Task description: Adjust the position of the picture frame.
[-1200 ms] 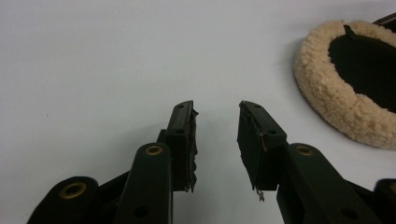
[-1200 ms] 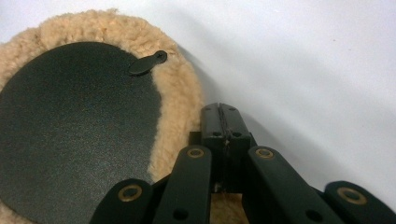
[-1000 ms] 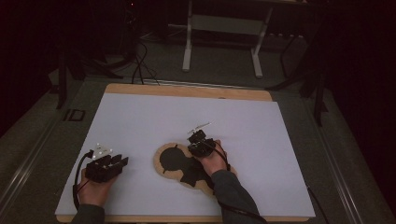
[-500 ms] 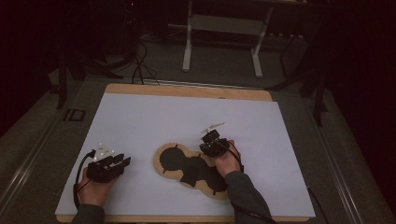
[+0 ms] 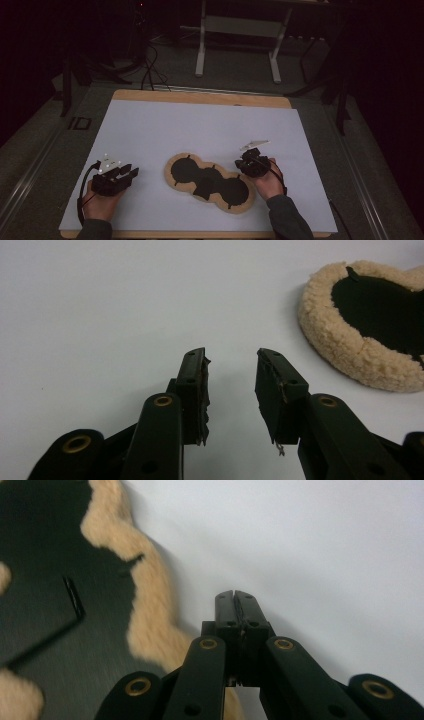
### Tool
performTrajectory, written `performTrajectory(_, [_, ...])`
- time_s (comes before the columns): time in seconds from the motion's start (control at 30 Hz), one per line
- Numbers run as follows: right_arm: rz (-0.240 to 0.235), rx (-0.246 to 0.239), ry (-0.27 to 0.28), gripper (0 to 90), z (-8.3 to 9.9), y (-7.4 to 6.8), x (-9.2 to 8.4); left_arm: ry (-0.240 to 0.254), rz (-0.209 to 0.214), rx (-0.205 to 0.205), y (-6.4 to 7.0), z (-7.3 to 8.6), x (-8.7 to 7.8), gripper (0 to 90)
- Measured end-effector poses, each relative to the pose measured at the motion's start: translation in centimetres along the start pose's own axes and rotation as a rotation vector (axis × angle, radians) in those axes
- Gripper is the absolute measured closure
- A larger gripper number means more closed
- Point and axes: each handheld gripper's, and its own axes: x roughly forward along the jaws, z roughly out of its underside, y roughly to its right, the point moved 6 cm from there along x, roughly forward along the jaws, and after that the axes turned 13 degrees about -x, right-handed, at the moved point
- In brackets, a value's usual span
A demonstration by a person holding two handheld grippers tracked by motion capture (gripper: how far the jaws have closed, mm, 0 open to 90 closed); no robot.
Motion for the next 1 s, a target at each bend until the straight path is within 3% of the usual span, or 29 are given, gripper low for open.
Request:
performTrajectory(0.27, [0.003, -0.003, 0.021, 90.0, 2.7, 0.0, -2.7, 0.004, 0.003, 0.002, 0.2, 0.1, 0.1, 63.9])
performTrajectory(0.43, [-0.001, 0.023, 0.033, 90.0, 4.7, -0.1, -3.9, 0.006, 0.013, -0.008, 0.2, 0.1, 0.1, 63.1])
performTrajectory(0.9, [-0.046, 0.023, -0.006, 90.0, 9.1, -1.9, -4.9, 0.006, 0.013, -0.004, 0.3, 0.1, 0.2, 62.8])
performTrajectory(1.0, [-0.064, 0.014, -0.017, 90.0, 9.8, -2.5, -4.8, 0.019, 0.037, 0.001, 0.4, 0.0, 0.0, 61.8])
